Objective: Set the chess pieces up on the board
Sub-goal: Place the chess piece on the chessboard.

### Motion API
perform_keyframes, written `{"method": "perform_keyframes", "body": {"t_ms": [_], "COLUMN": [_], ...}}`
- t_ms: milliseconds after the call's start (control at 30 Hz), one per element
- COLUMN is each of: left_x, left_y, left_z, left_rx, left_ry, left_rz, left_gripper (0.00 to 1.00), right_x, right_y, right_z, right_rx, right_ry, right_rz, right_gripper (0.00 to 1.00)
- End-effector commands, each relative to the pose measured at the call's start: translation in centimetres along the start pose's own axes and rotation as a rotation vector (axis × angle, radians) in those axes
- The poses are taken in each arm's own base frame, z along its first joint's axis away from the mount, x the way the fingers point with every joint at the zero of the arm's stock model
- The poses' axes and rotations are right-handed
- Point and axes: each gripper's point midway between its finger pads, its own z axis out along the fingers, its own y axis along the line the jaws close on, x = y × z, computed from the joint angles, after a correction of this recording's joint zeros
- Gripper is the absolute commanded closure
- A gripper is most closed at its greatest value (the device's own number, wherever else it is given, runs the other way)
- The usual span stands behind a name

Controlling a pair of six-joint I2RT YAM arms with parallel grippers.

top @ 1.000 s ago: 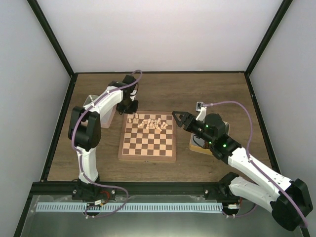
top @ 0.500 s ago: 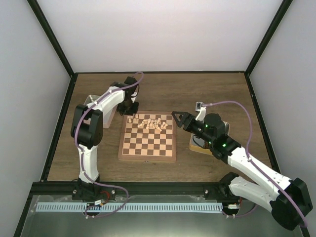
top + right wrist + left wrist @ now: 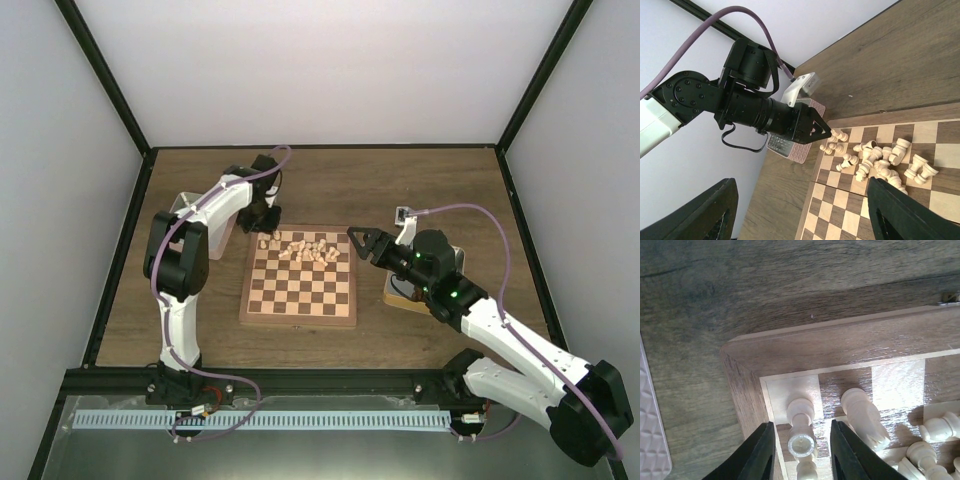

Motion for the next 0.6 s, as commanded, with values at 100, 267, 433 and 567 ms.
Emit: {"method": "perform_keyframes", "body": {"t_ms": [100, 267, 433, 567], "left_x": [-1.3, -0.3, 0.3, 0.1], "left_y": [-0.4, 0.0, 0.1, 0.1], "left_z": [-1.5, -0.5, 0.2, 0.4], "left_rx": [0.020, 0.001, -0.002, -0.005], "left_ry": [-0.049, -0.019, -0.002, -0.004], "left_rz": [0.005, 0.006, 0.009, 0.011], "left_gripper": [0.68, 0.71, 0.72, 0.79], "right_x": [-0.9, -0.9, -0.8, -0.9], "right_y": [0.9, 0.8, 0.7, 0.7], "right_z": [-0.3, -0.3, -0.3, -0.3], "right_rx": [-0.014, -0.009, -0.004, -0.004], "right_ry": [-0.016, -0.016, -0.016, -0.017], "right_rz": [-0.023, -0.023, -0.021, -0.021], "right_gripper": [0.27, 0.27, 0.27, 0.28]}}
